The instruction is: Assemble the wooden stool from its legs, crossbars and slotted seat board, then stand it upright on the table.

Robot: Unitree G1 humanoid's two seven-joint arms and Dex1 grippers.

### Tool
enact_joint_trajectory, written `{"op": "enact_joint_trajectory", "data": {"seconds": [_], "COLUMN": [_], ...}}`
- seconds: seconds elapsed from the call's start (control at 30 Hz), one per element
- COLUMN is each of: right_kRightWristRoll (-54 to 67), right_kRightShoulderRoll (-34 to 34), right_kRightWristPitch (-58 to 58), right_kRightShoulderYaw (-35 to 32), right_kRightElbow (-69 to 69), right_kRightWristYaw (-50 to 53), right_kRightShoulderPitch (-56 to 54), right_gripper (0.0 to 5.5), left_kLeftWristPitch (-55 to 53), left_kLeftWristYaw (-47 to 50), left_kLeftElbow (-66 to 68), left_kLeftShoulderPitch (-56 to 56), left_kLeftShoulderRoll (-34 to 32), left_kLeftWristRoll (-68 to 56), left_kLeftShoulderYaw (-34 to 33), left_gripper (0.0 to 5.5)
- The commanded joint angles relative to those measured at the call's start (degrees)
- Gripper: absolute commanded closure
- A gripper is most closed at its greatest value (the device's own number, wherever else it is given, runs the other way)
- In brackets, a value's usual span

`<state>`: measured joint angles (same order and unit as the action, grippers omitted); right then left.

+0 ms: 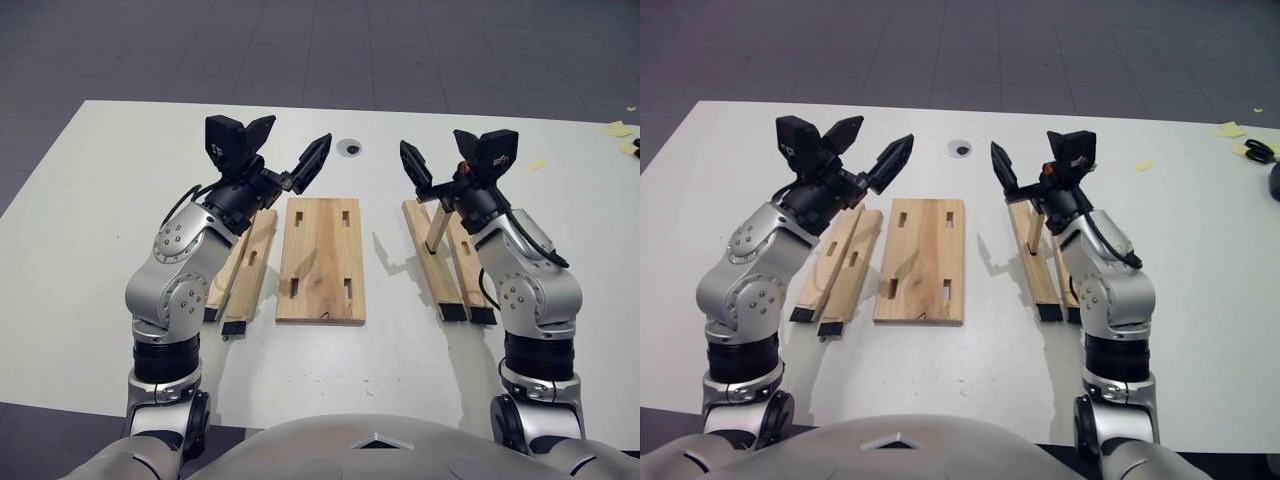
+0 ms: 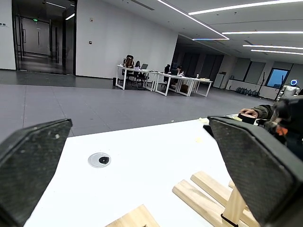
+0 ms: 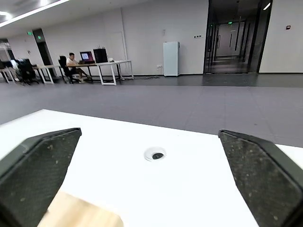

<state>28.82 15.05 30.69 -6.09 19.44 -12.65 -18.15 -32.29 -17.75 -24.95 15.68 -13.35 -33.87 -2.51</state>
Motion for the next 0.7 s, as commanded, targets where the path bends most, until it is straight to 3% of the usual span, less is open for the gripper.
{"op": "enact_joint_trajectory", "data": {"seconds": [0.03,0.17,0.43,0.7], "right_kRightWristRoll": [3.1,1.2,-5.5,-0.9], "right_kRightShoulderRoll": [-0.3,1.1,4.7,1.2], "right_kRightWristPitch": [2.4,0.5,1.9,-1.8], "right_kRightShoulderYaw": [-1.6,-2.1,2.5,-3.2], "right_kRightElbow": [3.4,1.8,-8.6,-7.5], "right_kRightWristYaw": [1.4,0.9,-4.4,-3.3], "right_kRightShoulderPitch": [-8.9,-11.4,7.4,1.9], "right_gripper": [0.11,0.11,0.11,0.11], "left_kLeftWristPitch": [0.1,0.1,0.1,-0.3], "left_kLeftWristYaw": [0.1,0.2,0.4,0.4], "left_kLeftElbow": [0.6,0.6,0.4,-0.1], "left_kLeftShoulderPitch": [1.0,0.9,0.5,0.2], "left_kLeftShoulderRoll": [0.0,0.2,-0.1,0.9], "left_kLeftWristRoll": [0.3,0.3,0.8,0.5], "left_kLeftShoulderYaw": [-0.3,-0.4,-0.9,0.2], "left_gripper": [0.10,0.10,0.10,0.10]}}
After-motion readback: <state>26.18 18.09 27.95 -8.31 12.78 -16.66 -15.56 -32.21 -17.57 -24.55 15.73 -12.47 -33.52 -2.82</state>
